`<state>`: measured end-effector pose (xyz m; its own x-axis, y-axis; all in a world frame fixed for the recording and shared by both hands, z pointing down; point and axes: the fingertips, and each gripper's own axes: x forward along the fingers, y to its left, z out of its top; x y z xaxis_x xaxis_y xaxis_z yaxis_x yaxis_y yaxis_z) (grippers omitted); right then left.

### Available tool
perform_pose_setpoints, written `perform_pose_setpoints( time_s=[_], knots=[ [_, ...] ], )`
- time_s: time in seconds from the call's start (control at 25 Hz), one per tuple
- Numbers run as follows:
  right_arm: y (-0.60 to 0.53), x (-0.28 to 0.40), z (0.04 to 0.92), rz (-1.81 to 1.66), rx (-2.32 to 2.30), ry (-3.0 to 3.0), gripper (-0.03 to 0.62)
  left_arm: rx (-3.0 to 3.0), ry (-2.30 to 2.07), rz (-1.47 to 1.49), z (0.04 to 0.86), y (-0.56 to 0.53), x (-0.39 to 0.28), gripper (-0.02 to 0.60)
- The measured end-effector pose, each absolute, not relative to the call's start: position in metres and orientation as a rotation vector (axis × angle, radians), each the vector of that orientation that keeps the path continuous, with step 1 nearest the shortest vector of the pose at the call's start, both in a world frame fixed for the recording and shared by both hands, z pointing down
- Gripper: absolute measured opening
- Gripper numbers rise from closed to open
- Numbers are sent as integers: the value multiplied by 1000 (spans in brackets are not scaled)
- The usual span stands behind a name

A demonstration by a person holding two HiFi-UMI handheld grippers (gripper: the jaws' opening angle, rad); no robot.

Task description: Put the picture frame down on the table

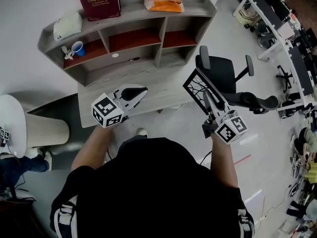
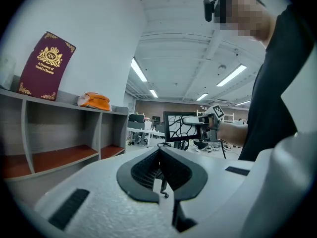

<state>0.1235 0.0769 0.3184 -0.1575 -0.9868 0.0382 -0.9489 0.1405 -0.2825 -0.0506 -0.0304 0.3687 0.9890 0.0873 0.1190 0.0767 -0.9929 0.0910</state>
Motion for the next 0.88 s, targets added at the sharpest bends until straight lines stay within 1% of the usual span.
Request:
perform_pose_setpoints(
  time_s=[0.64, 0.88],
  knots=[
    [-4, 110, 305, -373, -2040, 2192, 17, 3012, 222, 175, 370, -129, -59, 18],
    [-23, 108, 307, -387, -2062, 2175, 17, 3024, 249, 176, 369, -148, -57, 18]
  ],
)
